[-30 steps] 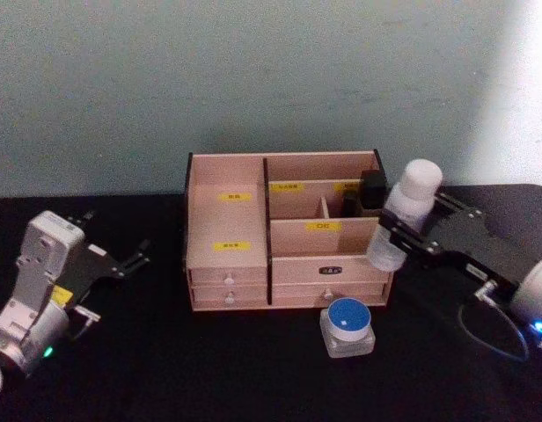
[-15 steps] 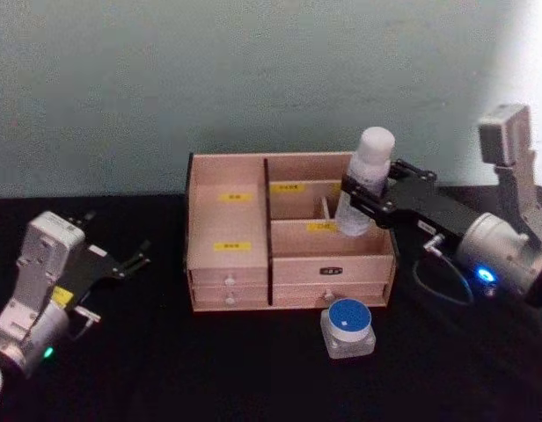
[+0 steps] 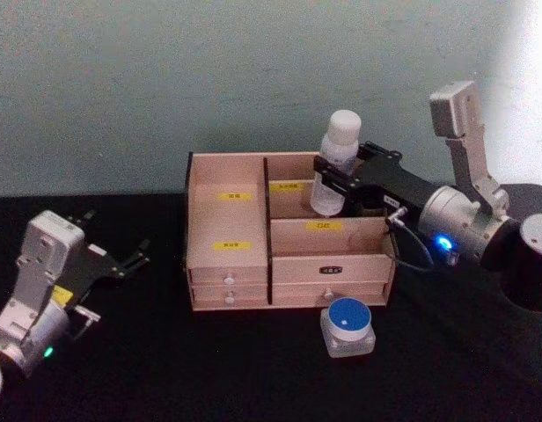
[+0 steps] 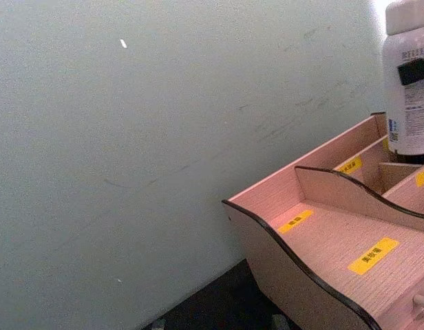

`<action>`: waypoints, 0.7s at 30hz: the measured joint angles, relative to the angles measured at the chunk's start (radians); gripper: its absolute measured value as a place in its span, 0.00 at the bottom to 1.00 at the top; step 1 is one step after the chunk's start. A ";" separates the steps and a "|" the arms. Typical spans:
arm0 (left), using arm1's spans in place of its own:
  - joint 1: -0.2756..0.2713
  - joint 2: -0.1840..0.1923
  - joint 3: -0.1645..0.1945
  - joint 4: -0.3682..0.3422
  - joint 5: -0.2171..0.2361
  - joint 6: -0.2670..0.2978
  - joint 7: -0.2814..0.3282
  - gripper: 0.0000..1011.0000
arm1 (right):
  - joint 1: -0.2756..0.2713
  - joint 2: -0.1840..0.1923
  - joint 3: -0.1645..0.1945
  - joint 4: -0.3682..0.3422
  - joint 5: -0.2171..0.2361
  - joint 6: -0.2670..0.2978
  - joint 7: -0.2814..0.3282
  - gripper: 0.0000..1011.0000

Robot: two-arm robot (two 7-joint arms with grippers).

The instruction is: Pick up the facial cleanser and watermelon frost from the table and place them into the tiered storage box.

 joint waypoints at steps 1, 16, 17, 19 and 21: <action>0.000 0.000 0.000 0.000 0.000 0.000 0.000 0.99 | 0.006 -0.004 -0.001 0.008 -0.001 -0.002 0.001 0.59; 0.000 0.000 0.000 0.000 0.000 0.000 0.000 0.99 | 0.083 -0.068 -0.026 0.156 -0.023 -0.032 0.029 0.59; 0.000 0.000 0.000 0.000 0.000 0.000 0.000 0.99 | 0.085 -0.070 -0.027 0.161 -0.024 -0.034 0.030 0.59; 0.000 0.000 0.000 0.000 0.000 0.000 0.000 0.99 | 0.088 -0.074 -0.027 0.173 -0.025 -0.038 0.032 0.59; 0.000 0.000 0.000 0.000 0.000 0.000 0.000 0.99 | 0.094 -0.081 -0.028 0.190 -0.027 -0.044 0.036 0.59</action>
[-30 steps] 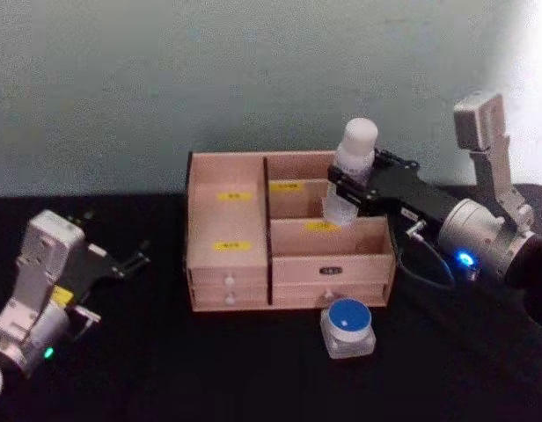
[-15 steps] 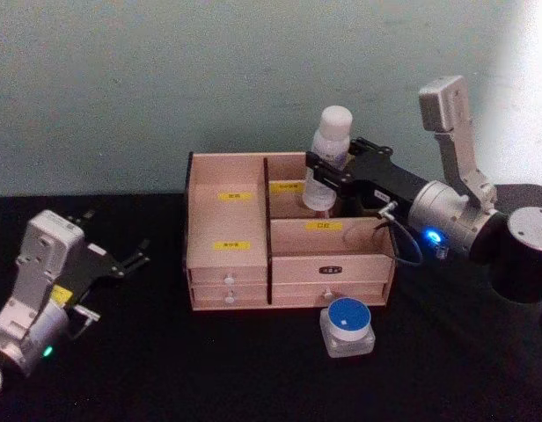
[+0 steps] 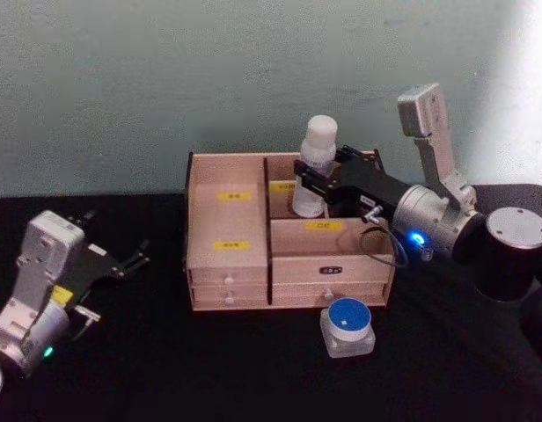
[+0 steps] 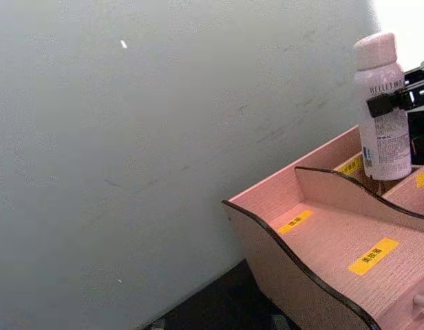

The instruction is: Pick up the facial cleanser and watermelon frost from the table and place them into the tiered storage box.

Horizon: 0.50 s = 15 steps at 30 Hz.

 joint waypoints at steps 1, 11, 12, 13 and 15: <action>0.000 0.000 0.000 0.000 0.000 0.000 0.000 0.99 | 0.002 -0.002 0.000 0.006 -0.001 -0.002 0.001 0.59; 0.000 0.000 0.000 0.000 0.000 0.000 0.000 0.99 | 0.016 -0.023 0.002 0.053 -0.005 -0.020 0.011 0.59; 0.000 0.000 0.000 0.000 0.000 0.000 0.000 0.99 | 0.018 -0.025 0.002 0.060 -0.007 -0.021 0.012 0.59; 0.000 0.000 0.000 0.000 0.000 0.000 0.000 0.99 | 0.019 -0.026 0.001 0.068 -0.010 -0.021 0.013 0.59; 0.000 0.000 0.000 0.000 0.000 0.000 0.000 0.99 | 0.020 -0.027 0.001 0.071 -0.011 -0.021 0.013 0.59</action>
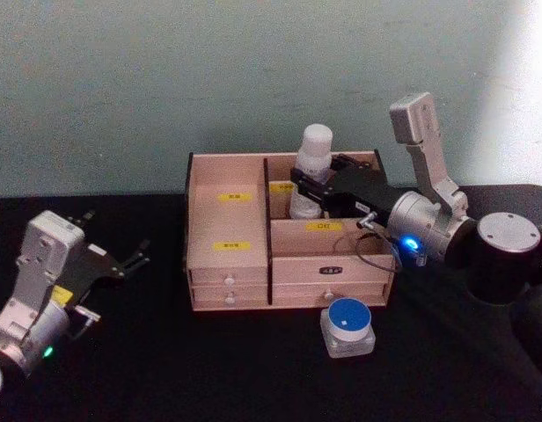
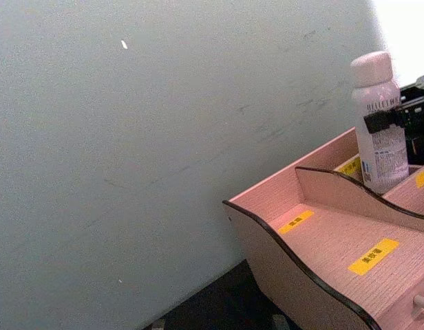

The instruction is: Pick up the facial cleanser and watermelon frost from the table and place them into the tiered storage box.

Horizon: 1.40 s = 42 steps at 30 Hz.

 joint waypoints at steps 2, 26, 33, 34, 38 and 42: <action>0.000 0.000 0.000 0.000 0.000 0.000 0.000 0.99 | 0.003 -0.005 -0.002 0.016 -0.006 -0.001 0.000 0.59; 0.000 0.000 0.000 0.000 0.000 0.000 0.000 0.99 | 0.009 -0.030 -0.002 0.083 -0.043 -0.001 -0.004 0.59; 0.000 0.000 0.000 0.000 0.000 0.000 0.000 0.99 | 0.009 -0.030 -0.002 0.083 -0.049 0.001 -0.005 0.59; 0.000 0.000 0.000 0.000 0.000 0.000 0.000 0.99 | 0.009 -0.030 -0.002 0.083 -0.049 0.001 -0.005 0.59; 0.000 0.000 0.000 0.000 0.000 0.000 0.000 0.99 | 0.009 -0.030 -0.002 0.083 -0.048 0.001 -0.005 0.59; 0.000 0.000 0.000 0.000 0.000 0.000 0.000 0.99 | 0.008 -0.029 -0.002 0.083 -0.047 0.001 -0.005 0.65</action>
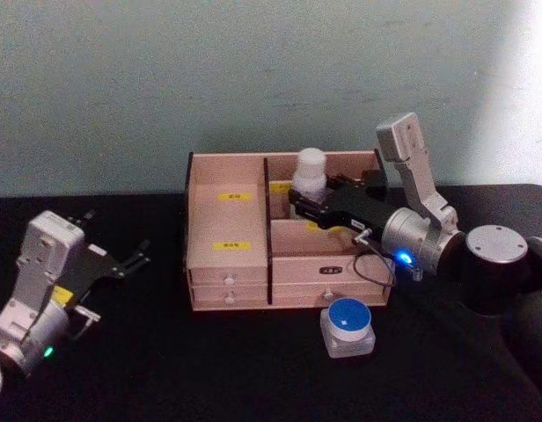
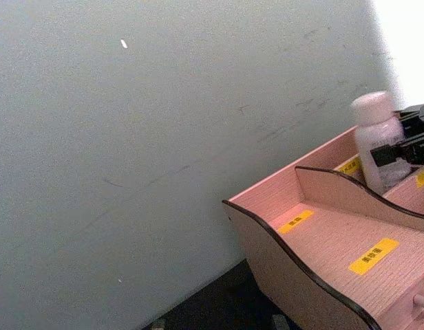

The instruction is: Pick up the facial cleanser and watermelon frost from the table and place them into the tiered storage box.

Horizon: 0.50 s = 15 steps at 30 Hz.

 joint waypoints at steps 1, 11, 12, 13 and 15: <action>0.000 0.000 0.000 0.000 0.000 0.000 0.000 0.99 | 0.000 0.000 0.000 0.000 0.000 0.000 0.000 0.66; 0.000 0.000 0.000 0.000 0.000 0.000 0.000 0.99 | -0.001 0.000 0.000 -0.001 0.002 0.000 0.000 0.95; 0.000 0.000 0.000 0.000 0.000 0.000 0.000 0.99 | -0.001 0.000 0.000 -0.001 0.002 0.000 0.000 0.97; 0.000 0.000 0.000 0.000 0.000 0.000 0.000 0.99 | -0.001 0.000 0.000 -0.001 0.002 0.000 0.000 0.99; 0.000 0.000 0.000 0.000 0.000 0.000 0.000 0.99 | -0.001 0.000 0.000 -0.001 0.002 0.000 0.000 0.99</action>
